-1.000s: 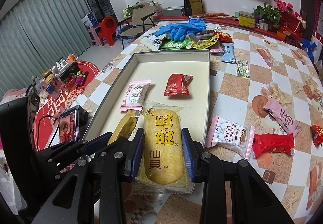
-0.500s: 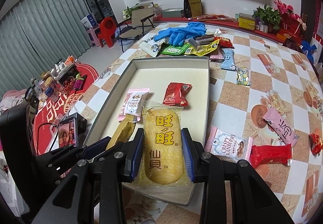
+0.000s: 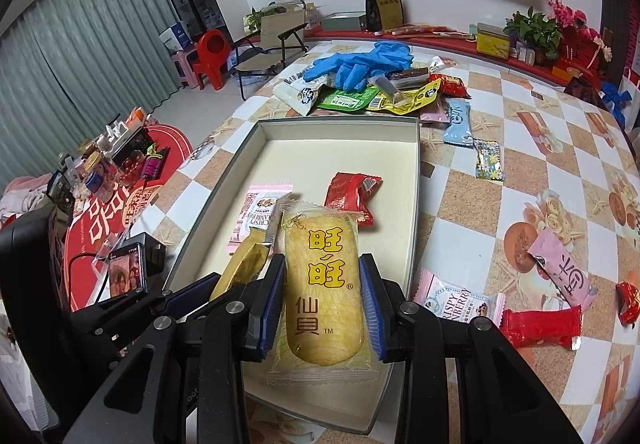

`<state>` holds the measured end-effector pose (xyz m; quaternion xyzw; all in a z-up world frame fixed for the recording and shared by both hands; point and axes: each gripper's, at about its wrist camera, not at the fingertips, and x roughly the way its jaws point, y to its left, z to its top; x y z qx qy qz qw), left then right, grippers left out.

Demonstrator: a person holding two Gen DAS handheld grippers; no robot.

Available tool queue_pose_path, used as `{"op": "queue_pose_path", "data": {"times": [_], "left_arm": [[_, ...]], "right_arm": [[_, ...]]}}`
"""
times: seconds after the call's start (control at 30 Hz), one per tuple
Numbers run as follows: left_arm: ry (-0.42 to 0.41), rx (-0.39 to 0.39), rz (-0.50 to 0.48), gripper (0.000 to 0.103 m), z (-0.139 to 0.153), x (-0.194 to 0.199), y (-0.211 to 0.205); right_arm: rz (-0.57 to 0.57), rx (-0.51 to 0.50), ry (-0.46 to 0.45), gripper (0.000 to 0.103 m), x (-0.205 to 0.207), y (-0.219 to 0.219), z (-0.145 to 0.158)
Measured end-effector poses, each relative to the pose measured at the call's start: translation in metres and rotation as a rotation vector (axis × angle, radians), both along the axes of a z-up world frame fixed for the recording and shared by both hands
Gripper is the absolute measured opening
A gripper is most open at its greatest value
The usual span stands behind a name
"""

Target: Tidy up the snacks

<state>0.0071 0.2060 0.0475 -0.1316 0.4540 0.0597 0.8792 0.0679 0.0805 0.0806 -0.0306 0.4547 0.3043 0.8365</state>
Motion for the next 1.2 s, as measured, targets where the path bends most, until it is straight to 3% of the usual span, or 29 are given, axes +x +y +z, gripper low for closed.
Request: {"op": "queue_pose_path", "data": {"times": [1.2], "left_arm": [[0.027,0.0,0.015,0.026,-0.007,0.013,0.012]], "right_arm": [[0.011,-0.002,0.001,0.038,0.02,0.018,0.003]]}}
